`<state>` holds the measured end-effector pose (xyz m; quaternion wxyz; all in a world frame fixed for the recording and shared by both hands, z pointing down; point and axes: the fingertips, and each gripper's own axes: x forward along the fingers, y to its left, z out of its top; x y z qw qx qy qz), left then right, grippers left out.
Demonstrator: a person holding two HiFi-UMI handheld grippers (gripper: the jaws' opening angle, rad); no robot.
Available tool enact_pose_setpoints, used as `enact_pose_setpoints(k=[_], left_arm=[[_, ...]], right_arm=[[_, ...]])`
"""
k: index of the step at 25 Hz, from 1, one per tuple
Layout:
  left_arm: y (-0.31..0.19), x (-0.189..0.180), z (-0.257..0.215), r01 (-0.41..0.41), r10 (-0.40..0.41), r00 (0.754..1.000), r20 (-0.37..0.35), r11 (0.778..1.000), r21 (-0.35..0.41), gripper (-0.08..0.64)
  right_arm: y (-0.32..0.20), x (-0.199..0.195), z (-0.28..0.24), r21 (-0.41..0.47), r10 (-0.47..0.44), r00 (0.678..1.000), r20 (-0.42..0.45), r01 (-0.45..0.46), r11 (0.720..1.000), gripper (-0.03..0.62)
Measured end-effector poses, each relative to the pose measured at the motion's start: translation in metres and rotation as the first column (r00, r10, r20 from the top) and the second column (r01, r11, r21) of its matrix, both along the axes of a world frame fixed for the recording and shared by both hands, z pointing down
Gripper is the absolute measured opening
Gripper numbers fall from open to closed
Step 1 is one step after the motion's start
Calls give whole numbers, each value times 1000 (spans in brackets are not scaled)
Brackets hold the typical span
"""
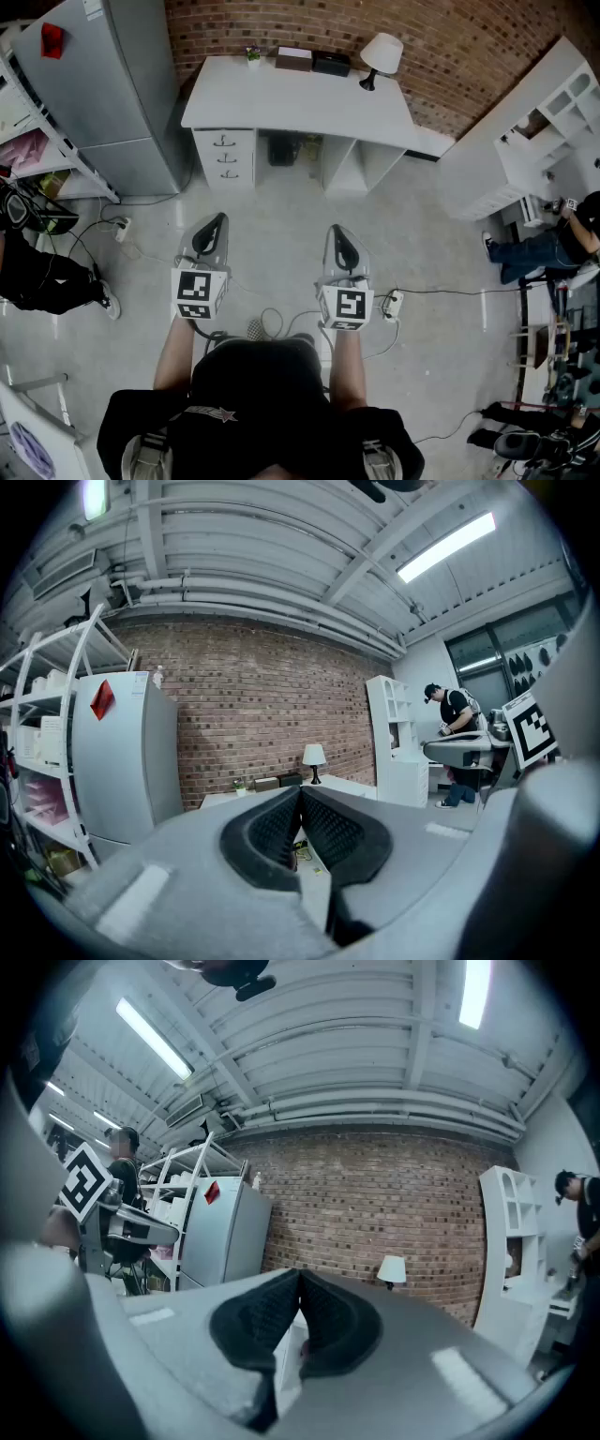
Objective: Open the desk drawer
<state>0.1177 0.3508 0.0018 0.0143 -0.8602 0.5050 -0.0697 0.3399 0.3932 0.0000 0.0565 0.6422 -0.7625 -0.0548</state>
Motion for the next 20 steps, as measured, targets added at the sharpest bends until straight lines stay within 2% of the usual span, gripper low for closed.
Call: enact_pose_setpoints(k=[12,20], left_arm=[[-15,-32,3,38,-38,999,-4,999,-3,11],[-46,-52,11,98,-98,995,14,995,-31,11]], right_arm=[[-23,-22,6,-20,-2,1000,5,2,1000,5],[-66,-42,13,-32,-63,998,28,64,997,5]])
